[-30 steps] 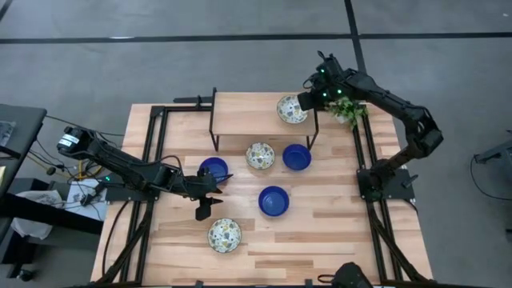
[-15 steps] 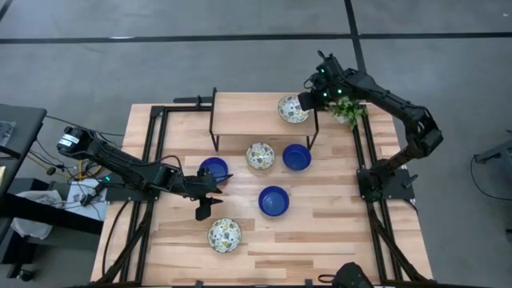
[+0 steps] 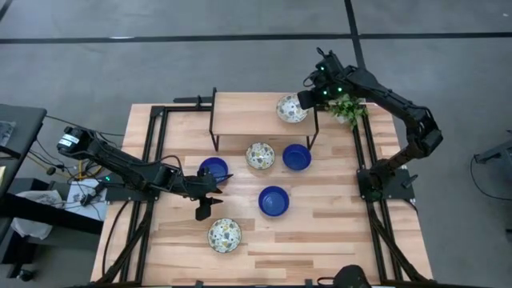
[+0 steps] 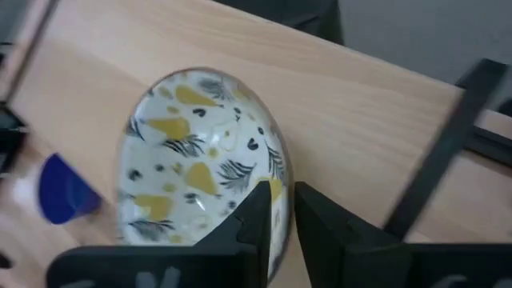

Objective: Pick & Place Mini bowls
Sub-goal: Put the bottom right yellow patterned bowl on the shelf

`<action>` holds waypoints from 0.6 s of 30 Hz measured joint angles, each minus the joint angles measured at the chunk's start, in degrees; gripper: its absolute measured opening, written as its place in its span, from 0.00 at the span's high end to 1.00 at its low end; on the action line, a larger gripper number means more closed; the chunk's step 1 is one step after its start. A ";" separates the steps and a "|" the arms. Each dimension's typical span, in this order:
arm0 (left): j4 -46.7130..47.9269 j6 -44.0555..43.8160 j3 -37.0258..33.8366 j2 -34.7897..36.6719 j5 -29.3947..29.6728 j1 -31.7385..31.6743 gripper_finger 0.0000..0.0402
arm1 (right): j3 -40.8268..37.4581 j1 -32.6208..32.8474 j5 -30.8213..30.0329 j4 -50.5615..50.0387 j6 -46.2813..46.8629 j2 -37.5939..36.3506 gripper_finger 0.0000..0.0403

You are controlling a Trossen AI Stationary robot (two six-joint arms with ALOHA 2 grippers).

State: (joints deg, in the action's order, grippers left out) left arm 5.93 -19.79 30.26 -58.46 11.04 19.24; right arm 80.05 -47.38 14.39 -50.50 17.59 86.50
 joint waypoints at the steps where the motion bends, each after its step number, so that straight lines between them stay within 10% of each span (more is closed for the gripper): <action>1: 0.00 0.00 0.00 0.00 0.00 0.01 0.61 | 0.00 -0.01 -0.06 -0.37 -0.03 0.00 0.87; 18: 0.00 0.00 0.00 0.00 0.00 0.00 0.61 | 0.00 0.00 -1.07 -1.67 -2.63 0.00 0.85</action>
State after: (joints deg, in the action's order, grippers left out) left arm 5.93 -19.79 30.26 -58.46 11.04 19.23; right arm 80.05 -47.37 13.32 -52.17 14.96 86.50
